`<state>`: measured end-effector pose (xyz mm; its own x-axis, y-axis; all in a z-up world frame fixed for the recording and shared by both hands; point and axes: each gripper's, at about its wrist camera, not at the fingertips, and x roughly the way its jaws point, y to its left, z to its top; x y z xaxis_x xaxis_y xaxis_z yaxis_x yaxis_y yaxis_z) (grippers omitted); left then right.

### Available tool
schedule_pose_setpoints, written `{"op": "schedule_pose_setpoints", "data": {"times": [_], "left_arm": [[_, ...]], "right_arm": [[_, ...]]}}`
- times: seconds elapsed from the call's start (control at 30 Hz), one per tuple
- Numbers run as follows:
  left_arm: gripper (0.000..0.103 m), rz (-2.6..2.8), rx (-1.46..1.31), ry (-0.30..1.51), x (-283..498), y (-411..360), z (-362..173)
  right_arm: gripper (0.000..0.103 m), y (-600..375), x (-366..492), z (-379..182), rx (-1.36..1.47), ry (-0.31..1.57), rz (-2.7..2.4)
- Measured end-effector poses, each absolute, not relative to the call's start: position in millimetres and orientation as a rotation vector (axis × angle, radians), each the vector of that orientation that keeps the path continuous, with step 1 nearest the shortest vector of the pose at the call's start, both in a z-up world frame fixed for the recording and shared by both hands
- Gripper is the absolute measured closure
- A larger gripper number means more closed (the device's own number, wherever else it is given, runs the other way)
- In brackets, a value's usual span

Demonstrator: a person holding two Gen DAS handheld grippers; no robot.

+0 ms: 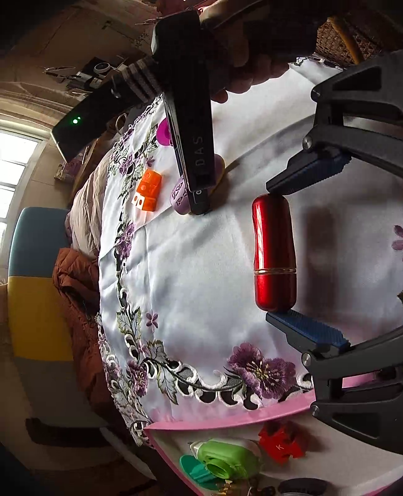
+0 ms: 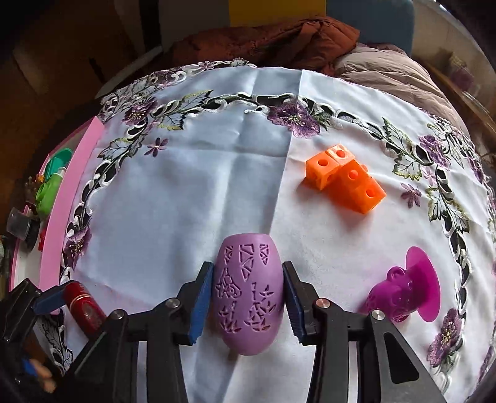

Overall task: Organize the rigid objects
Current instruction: 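Lift the lipstick tube with the left gripper while the right grasps the purple egg, then carry the lipstick tube over the tray with the left gripper while the right holds the purple egg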

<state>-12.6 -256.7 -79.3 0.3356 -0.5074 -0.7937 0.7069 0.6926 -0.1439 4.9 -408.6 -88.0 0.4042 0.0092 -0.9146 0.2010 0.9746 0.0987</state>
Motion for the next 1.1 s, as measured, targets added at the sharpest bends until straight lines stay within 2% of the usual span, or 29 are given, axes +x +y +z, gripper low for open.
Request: {"op": "schedule_pose_setpoints", "data": {"times": [1.1], "left_arm": [[0.027, -0.568, 0.139, 0.858, -12.5, -172.8, -25.9]], "right_arm": [[0.057, -396.6, 5.7, -88.4, 0.054, 1.091, -0.123]]}}
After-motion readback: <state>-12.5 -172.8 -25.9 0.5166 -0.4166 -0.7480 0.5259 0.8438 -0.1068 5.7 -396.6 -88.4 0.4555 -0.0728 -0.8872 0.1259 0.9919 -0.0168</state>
